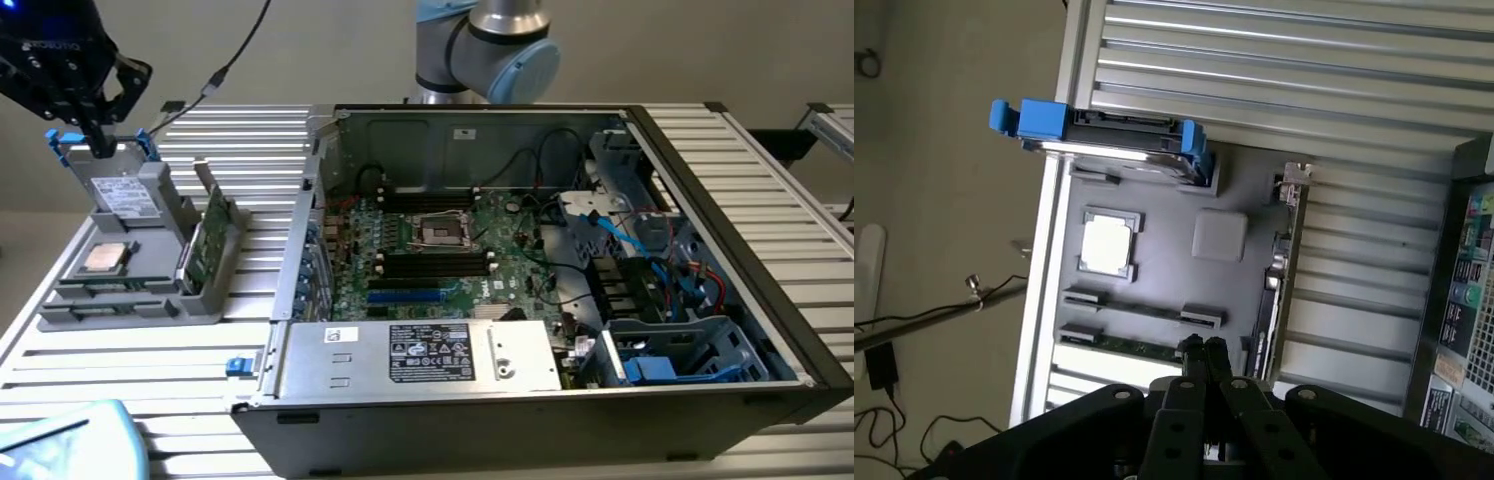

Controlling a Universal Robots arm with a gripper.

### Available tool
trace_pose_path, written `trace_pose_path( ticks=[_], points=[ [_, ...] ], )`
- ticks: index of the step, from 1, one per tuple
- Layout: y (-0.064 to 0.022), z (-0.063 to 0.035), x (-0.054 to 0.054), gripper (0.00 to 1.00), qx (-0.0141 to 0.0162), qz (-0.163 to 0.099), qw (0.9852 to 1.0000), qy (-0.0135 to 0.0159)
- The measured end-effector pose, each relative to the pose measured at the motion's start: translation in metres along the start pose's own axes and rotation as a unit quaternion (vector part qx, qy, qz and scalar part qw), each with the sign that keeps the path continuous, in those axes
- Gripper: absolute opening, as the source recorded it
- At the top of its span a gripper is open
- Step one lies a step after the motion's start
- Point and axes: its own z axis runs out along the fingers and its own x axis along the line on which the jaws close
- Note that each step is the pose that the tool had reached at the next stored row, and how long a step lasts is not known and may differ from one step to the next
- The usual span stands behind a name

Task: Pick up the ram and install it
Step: 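Reach for the ram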

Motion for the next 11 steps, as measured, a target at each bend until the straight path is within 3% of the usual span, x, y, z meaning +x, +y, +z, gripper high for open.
trace_pose_path(
  ticks=[11],
  points=[
    [0.0054, 0.0179, 0.037, 0.11, 0.0033, -0.004, 1.0, 0.0006]
  ],
)
